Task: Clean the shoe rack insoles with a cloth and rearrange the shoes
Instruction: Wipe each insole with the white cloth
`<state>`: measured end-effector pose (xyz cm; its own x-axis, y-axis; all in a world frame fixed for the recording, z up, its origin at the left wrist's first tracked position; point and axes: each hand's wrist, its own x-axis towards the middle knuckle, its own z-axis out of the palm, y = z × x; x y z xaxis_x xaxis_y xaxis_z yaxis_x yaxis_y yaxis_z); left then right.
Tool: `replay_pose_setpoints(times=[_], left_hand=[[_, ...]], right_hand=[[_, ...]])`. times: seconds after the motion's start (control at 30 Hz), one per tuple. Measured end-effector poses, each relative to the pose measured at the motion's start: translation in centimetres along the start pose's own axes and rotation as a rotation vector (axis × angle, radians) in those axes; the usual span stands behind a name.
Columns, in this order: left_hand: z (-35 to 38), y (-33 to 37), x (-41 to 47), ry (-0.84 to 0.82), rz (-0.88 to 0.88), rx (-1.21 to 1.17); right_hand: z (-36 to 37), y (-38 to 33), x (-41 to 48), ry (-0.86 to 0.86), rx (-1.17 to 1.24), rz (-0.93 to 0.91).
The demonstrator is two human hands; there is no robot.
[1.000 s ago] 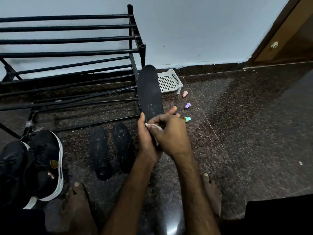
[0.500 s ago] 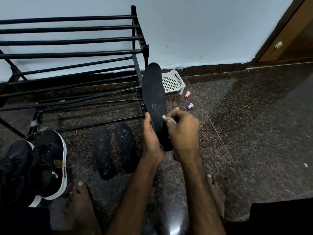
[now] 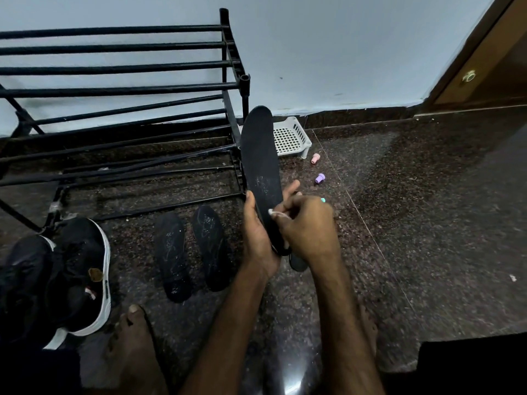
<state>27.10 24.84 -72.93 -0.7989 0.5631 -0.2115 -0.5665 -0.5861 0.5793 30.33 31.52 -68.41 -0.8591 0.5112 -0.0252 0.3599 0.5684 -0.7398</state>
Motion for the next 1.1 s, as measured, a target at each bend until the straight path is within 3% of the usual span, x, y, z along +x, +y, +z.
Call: replay_pose_setpoints(times=[0.07,0.23,0.4,0.6,0.77,0.93,1.1], left_hand=[[0.1,-0.1,0.2,0.019,0.013,0.028],[0.1,-0.1,-0.1,0.025,0.025,-0.023],[0.1,-0.5,0.1,0.036,0.021,0.032],[0.0,-0.3,0.1,0.012,0.027,-0.018],[-0.2,-0.8,0.4,0.033,0.031,0.026],[-0.4,-0.5,0.3,0.076,0.046,0.005],[-0.2,-0.6,0.4,0.081,0.012,0.042]], right_hand=[[0.3,-0.5,-0.2,-0.027,0.064,-0.045],[0.2,-0.2,0.8,0.156,0.057,0.006],[0.1,-0.4,-0.1,0.005,0.013,-0.004],[-0.1,-0.4,0.7,0.192,-0.030,0.040],[0.3,-1.1,-0.2,0.043,0.012,-0.021],[0.2,-0.3,0.9,0.203,0.037,0.021],[0.1,-0.5,0.2,-0.006,0.045,0.001]])
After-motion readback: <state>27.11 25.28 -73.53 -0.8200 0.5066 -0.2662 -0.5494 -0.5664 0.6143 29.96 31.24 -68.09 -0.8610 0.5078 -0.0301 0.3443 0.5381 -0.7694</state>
